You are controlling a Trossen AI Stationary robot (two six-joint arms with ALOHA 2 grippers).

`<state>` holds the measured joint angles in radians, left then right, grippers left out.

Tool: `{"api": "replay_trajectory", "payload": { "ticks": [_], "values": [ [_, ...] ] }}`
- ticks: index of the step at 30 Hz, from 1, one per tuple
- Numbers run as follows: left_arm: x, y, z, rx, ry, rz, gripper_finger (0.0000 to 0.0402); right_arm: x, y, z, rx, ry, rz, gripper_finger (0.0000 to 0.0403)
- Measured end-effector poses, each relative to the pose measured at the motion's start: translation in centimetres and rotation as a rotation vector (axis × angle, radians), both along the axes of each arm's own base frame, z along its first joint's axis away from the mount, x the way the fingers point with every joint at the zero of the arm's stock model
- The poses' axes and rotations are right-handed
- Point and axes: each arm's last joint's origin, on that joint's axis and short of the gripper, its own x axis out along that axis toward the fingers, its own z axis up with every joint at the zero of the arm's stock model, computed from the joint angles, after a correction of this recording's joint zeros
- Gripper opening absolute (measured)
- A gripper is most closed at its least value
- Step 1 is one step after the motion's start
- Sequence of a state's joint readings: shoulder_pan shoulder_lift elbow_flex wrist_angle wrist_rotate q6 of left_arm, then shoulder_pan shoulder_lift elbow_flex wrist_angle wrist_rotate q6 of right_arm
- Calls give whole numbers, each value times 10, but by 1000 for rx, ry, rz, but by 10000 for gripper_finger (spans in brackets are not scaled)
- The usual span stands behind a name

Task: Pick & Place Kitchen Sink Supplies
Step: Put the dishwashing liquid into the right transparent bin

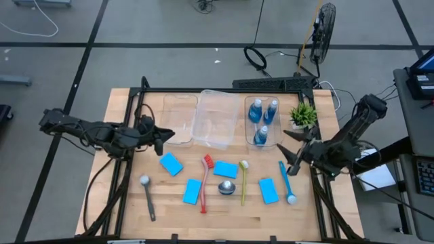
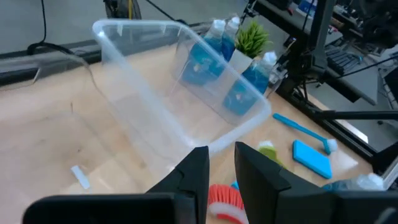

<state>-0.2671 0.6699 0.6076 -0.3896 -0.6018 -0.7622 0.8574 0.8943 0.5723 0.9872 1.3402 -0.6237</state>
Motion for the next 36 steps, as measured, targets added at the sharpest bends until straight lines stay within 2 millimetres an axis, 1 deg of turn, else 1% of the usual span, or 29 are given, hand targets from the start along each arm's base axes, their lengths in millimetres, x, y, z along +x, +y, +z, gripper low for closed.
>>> {"api": "replay_trajectory", "payload": {
  "ticks": [4, 8, 19, 24, 29, 33, 36],
  "values": [
    [-9, 1, -12, -29, -12, -2, 78, 8, 8, -6, -11, -19, 51, 238],
    [-17, 2, -22, -48, -26, -6, 77, 18, 16, -8, -14, -22, 70, 238],
    [-32, 5, -41, -62, -51, -10, 77, 42, 43, 2, -34, 43, 87, 238],
    [-34, 6, -46, -44, -39, -18, 77, 50, 52, 6, -5, 49, 191, 238],
    [-35, 6, -49, -32, -18, -33, 77, 58, 52, -2, 25, 123, 279, 238],
    [-34, 4, -49, -6, 11, -118, 77, 66, 46, -10, 87, 200, 377, 238],
    [-34, 2, -49, -10, 22, -173, 77, 72, 41, -13, 144, 225, 447, 238]
  ]
}}
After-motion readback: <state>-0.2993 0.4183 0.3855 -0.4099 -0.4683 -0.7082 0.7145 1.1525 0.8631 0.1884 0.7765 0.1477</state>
